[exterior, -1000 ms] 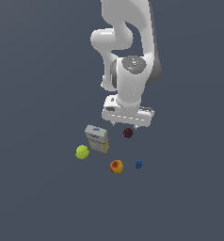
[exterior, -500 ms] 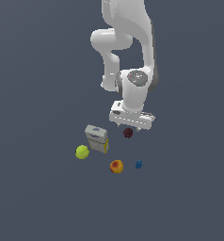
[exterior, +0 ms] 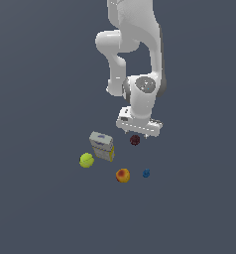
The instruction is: Pick up a designated object from a clutter of objects.
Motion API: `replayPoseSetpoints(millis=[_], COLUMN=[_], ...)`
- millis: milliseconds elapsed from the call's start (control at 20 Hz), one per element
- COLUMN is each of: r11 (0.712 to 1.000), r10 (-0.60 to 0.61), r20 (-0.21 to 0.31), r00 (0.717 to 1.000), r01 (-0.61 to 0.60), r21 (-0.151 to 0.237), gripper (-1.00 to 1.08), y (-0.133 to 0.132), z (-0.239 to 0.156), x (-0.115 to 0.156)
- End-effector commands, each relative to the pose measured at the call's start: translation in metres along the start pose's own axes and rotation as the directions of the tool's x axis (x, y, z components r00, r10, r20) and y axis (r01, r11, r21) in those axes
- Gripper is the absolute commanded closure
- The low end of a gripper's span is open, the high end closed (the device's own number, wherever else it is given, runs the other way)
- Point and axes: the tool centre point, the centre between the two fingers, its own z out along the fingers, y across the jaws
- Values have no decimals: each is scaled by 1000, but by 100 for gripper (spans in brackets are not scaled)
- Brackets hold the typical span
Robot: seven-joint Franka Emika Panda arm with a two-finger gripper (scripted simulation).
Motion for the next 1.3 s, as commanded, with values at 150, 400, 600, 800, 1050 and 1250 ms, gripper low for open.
replayPoseSetpoints(millis=[150,400,600,800,1050,1250], r11=[1000,1000,1000,1000,1000,1000], r10=[0,2,2,2,2,2], r20=[0,0,0,-1,-1,-1], r00=[1000,1000,1000,1000,1000,1000], r01=[0,-2,-2,-2,-2,-2], r21=[0,0,0,0,0,0], gripper=[-92,-92,-92,-92,108,108], y=[0,0,0,0,0,0], z=[9,31,45,50,51,51], x=[-1,-1,-1,-1,-1,-1])
